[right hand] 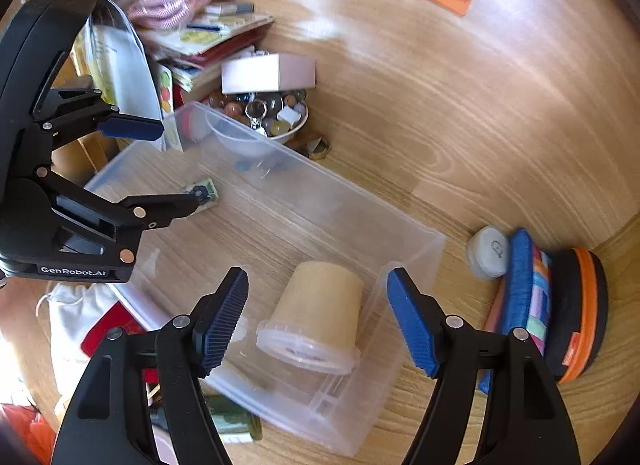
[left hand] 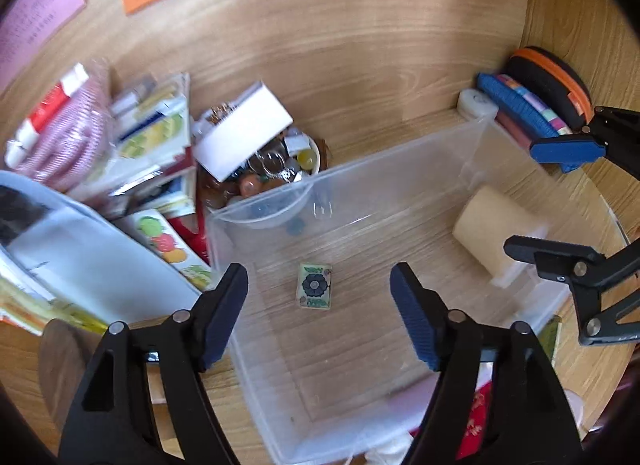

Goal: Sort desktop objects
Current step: 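Open the left tool to drop the tag into the bin while the right tool releases the tub, then move both open tools back from the bin toward the remaining items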

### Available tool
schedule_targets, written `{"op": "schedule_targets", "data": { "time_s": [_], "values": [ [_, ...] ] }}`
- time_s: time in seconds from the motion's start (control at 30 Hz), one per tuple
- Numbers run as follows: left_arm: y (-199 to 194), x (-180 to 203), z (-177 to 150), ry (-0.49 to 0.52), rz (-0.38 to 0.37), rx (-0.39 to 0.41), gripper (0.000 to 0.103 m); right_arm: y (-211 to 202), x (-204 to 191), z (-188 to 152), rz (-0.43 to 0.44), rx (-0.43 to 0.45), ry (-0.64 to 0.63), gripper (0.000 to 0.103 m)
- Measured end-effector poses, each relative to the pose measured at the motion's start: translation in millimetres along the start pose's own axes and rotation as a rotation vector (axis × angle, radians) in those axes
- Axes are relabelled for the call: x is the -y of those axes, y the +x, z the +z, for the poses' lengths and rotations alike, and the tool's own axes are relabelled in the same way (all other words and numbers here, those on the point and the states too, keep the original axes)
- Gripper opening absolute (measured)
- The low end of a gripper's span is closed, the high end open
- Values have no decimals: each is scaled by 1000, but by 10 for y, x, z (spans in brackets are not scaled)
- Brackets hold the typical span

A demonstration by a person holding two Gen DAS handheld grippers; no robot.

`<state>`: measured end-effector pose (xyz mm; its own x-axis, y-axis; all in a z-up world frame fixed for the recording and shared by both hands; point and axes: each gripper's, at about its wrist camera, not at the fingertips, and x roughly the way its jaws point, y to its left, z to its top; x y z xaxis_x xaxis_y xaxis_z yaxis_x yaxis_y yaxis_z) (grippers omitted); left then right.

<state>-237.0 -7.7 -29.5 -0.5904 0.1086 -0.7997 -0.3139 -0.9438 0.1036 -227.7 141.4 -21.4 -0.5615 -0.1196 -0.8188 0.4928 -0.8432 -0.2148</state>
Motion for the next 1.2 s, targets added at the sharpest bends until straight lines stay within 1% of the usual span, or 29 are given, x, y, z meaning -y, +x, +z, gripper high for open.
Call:
{"op": "schedule_targets", "data": {
  "time_s": [0.03, 0.07, 0.1, 0.17, 0.23, 0.37, 0.6, 0.7, 0.8, 0.87, 1.0, 1.1, 1.2],
  "values": [
    [-70, 5, -13, -2, 2, 11, 74, -59, -15, -17, -2, 10, 2, 69],
    [-126, 7, -25, -3, 6, 20, 74, -115, -138, -52, -4, 17, 4, 69],
    [-160, 2, -32, -3, 8, 27, 74, -172, -146, -73, -6, 27, 7, 69],
    [-289, 8, -66, -6, 18, 46, 78, -248, -130, -111, -9, 46, 15, 69],
    [-418, 17, -106, -11, 30, 72, 85, -337, -106, -143, -4, 70, 26, 70],
    [-639, 50, -182, -18, 41, 118, 88, -607, -147, -226, -9, 132, 38, 77],
    [-1061, 77, -364, -51, 51, 203, 95, -1000, -224, -433, -14, 235, 72, 79],
    [-1210, 104, -473, -67, 60, 238, 95, -1116, -253, -562, -10, 272, 98, 84],
    [-1321, 104, -608, -84, 69, 264, 96, -1205, -291, -714, 0, 303, 127, 84],
    [-1360, 102, -698, -96, 75, 276, 96, -1235, -334, -808, 0, 316, 137, 85],
    [-1371, 110, -886, -120, 61, 279, 97, -1233, -430, -1010, -1, 322, 159, 85],
    [-1344, 146, -1016, -133, 74, 271, 97, -1197, -519, -1169, 20, 315, 172, 85],
    [-1314, 169, -1142, -155, 49, 262, 97, -1130, -606, -1314, 44, 297, 179, 85]
  ]
}}
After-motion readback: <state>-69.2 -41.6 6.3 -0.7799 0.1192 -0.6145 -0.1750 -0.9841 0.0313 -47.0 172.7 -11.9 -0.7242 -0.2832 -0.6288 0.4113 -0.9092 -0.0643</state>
